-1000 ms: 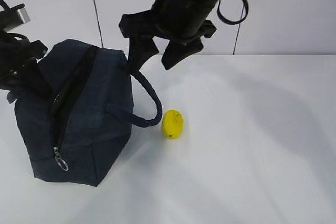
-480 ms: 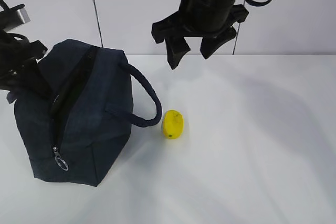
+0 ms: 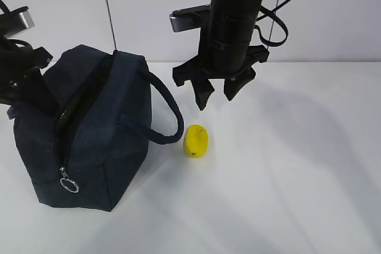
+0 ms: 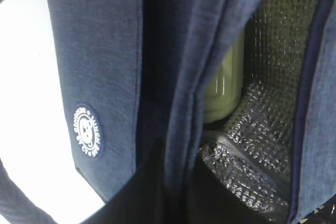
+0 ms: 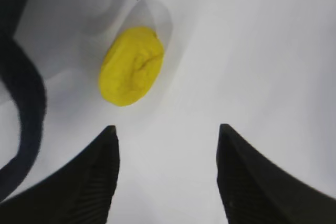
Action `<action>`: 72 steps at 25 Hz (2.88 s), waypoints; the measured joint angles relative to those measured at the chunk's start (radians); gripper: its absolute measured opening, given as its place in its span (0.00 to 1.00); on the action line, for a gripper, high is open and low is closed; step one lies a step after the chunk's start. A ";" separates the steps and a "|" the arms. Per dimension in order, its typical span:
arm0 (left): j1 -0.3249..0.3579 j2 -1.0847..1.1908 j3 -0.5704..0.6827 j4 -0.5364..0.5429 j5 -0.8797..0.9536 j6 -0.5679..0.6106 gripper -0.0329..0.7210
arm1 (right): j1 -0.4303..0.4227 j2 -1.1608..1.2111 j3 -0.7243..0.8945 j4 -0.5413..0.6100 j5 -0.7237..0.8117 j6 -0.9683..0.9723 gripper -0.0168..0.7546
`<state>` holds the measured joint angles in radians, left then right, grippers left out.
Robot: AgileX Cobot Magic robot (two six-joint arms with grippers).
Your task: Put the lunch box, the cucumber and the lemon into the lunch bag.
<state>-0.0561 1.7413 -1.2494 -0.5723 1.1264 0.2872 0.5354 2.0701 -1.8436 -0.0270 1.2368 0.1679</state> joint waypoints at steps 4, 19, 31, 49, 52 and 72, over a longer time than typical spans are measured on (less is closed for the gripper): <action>0.000 0.000 0.000 0.000 0.007 0.001 0.05 | -0.034 0.037 0.000 -0.001 -0.003 0.000 0.57; 0.108 0.000 0.000 0.043 0.024 -0.073 0.05 | -0.050 0.150 0.000 0.167 -0.055 -0.011 0.53; 0.108 0.000 0.000 0.051 0.024 -0.075 0.05 | -0.050 0.177 0.000 0.205 -0.144 0.013 0.56; 0.108 0.000 0.000 0.078 0.024 -0.075 0.05 | -0.050 0.244 0.000 0.206 -0.162 0.058 0.58; 0.108 0.000 0.000 0.078 0.026 -0.075 0.05 | -0.050 0.254 0.000 0.206 -0.165 0.065 0.58; 0.108 0.000 0.000 0.079 0.026 -0.073 0.05 | -0.050 0.254 0.000 0.206 -0.140 0.073 0.52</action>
<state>0.0516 1.7413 -1.2494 -0.4930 1.1525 0.2140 0.4850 2.3236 -1.8436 0.1788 1.0967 0.2408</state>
